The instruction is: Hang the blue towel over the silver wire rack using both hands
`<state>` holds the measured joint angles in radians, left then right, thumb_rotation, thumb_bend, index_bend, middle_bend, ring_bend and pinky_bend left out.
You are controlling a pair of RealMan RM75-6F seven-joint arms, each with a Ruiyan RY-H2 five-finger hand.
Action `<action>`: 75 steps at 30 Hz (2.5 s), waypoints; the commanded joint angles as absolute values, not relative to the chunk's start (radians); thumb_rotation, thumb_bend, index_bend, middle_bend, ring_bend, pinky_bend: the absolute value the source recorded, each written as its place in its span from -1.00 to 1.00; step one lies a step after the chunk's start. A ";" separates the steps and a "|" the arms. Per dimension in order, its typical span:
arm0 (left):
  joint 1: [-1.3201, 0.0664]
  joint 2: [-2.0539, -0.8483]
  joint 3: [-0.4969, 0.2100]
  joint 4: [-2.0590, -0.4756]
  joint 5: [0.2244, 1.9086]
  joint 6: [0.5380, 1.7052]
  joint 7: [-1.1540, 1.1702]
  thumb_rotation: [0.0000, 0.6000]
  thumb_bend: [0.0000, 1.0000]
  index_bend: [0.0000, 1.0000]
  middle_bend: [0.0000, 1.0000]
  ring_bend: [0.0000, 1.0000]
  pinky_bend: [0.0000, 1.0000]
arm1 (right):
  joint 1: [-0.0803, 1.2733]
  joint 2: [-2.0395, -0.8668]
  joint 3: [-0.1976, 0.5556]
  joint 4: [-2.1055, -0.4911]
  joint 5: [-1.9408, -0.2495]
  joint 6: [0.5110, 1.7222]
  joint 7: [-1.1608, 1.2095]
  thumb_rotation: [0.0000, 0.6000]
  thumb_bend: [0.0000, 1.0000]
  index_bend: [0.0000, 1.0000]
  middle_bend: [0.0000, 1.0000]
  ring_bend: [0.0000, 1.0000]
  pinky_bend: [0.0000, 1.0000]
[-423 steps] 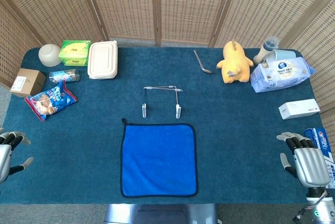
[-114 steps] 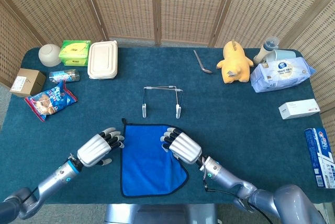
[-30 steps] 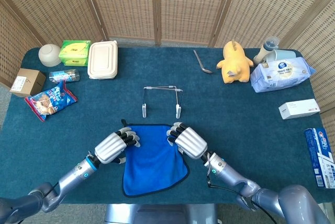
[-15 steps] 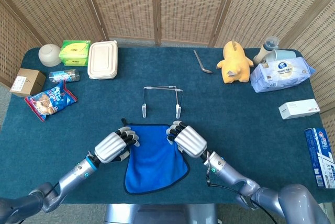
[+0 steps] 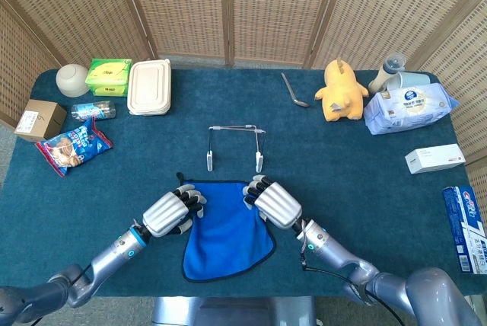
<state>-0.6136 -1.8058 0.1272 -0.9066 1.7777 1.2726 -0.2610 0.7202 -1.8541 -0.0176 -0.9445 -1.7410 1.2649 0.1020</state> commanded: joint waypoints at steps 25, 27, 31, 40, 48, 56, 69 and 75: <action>-0.566 -1.643 0.085 -1.164 1.724 1.351 -0.280 1.00 0.25 0.57 -0.05 -0.28 -0.61 | 0.699 -1.738 0.066 -1.240 -1.679 1.306 0.071 1.00 -0.02 0.93 0.07 -0.08 -0.44; -0.567 -1.621 0.075 -1.201 1.715 1.353 -0.282 1.00 0.25 0.57 -0.04 -0.28 -0.61 | 0.697 -1.715 0.082 -1.290 -1.663 1.304 0.062 1.00 -0.02 0.94 0.08 -0.08 -0.44; -0.575 -1.567 0.045 -1.287 1.690 1.343 -0.284 1.00 0.25 0.57 -0.04 -0.28 -0.61 | 0.697 -1.663 0.124 -1.402 -1.626 1.294 0.042 1.00 -0.02 0.95 0.08 -0.06 -0.44; -0.602 -1.438 -0.058 -1.453 1.620 1.327 -0.291 1.00 0.24 0.57 -0.03 -0.28 -0.61 | 0.721 -1.533 0.258 -1.620 -1.516 1.249 -0.033 1.00 -0.01 0.96 0.09 -0.05 -0.44; -0.651 -1.369 -0.175 -1.527 1.532 1.279 -0.305 1.00 0.24 0.57 -0.03 -0.28 -0.61 | 0.760 -1.451 0.366 -1.697 -1.394 1.182 -0.076 1.00 -0.02 0.96 0.09 -0.05 -0.44; -0.689 -1.366 -0.251 -1.545 1.457 1.239 -0.326 1.00 0.23 0.57 -0.03 -0.28 -0.61 | 0.792 -1.421 0.423 -1.706 -1.313 1.145 -0.084 1.00 -0.02 0.96 0.09 -0.05 -0.44; -0.780 -1.423 -0.363 -1.460 1.334 1.160 -0.314 1.00 0.23 0.57 -0.03 -0.28 -0.62 | 0.869 -1.405 0.500 -1.615 -1.189 1.074 -0.087 1.00 -0.02 0.96 0.09 -0.05 -0.44; -0.844 -1.484 -0.417 -1.354 1.271 1.115 -0.321 1.00 0.22 0.57 -0.03 -0.28 -0.63 | 0.925 -1.413 0.533 -1.525 -1.126 1.020 -0.061 1.00 -0.02 0.96 0.09 -0.05 -0.44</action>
<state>-0.8225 -1.4618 -0.4000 -1.3835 1.2909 1.1316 -0.3173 0.9062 -1.4090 0.5221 -1.5498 -1.1452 1.0383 -0.0716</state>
